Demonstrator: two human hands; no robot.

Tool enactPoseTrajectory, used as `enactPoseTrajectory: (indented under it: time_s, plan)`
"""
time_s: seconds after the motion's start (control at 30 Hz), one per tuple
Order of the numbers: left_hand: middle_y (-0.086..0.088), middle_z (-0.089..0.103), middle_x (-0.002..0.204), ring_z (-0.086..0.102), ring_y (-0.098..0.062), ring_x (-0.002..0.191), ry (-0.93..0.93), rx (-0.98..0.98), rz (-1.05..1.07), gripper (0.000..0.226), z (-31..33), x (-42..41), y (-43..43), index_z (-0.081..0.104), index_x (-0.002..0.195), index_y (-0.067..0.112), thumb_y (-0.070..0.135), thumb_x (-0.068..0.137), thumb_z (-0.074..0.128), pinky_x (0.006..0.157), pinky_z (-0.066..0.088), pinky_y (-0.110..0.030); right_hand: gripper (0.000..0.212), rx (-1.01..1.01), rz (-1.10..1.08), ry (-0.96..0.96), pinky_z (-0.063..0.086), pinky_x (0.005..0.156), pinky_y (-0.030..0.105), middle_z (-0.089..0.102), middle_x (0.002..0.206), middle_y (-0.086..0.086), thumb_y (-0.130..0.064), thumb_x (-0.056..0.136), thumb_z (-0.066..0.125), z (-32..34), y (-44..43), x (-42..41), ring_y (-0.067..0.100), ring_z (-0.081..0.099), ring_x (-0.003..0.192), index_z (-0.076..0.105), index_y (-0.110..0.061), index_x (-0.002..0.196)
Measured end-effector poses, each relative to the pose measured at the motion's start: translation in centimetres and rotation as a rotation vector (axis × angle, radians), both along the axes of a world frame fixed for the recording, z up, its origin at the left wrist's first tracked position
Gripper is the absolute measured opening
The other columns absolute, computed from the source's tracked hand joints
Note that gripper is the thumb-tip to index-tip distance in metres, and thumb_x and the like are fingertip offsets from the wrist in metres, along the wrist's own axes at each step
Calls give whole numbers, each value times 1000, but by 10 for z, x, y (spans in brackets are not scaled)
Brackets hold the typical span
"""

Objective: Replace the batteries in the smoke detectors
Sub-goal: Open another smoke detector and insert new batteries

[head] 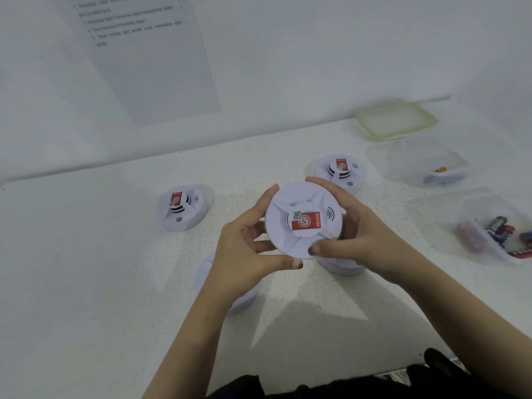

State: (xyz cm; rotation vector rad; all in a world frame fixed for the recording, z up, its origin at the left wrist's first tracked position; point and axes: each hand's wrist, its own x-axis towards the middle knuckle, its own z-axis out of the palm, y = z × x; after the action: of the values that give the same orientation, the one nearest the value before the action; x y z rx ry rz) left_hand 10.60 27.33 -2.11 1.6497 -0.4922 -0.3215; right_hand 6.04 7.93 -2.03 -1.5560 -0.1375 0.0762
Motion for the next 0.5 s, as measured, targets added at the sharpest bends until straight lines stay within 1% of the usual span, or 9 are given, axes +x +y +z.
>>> enactPoseTrajectory:
  time_s: [0.17,0.27,0.37,0.43,0.5]
  plan:
    - [17,69,117,68,-9,105,5,-3,-3,98,-1,2,1,50,125,41,-18,54,83,75,56,-22,84,7,5,6,53,91,33,57,131,-3,-1,69,71,1,1,0,18,58,116,36,-30,140]
    - [18,69,117,67,-9,106,3,0,-15,98,-2,3,2,50,126,40,-19,55,83,75,56,-22,85,26,30,30,53,88,32,58,131,-4,1,71,71,1,0,1,18,59,116,35,-30,141]
    - [20,70,114,67,-7,106,9,-3,-25,98,-3,4,4,50,126,40,-21,56,81,74,56,-21,85,9,71,66,53,90,34,59,130,-3,1,75,73,2,-4,1,20,59,115,32,-33,142]
    - [21,68,117,66,-6,109,10,1,-39,97,-4,5,6,48,128,38,-20,57,81,75,56,-20,81,8,97,98,53,91,35,62,127,1,-1,79,69,3,-8,1,24,61,113,31,-34,142]
    - [21,66,121,64,-5,112,15,6,-48,97,-5,7,8,47,131,35,-17,58,82,77,55,-20,76,11,115,122,54,88,33,64,123,4,-4,83,66,4,-11,0,25,62,111,31,-34,143]
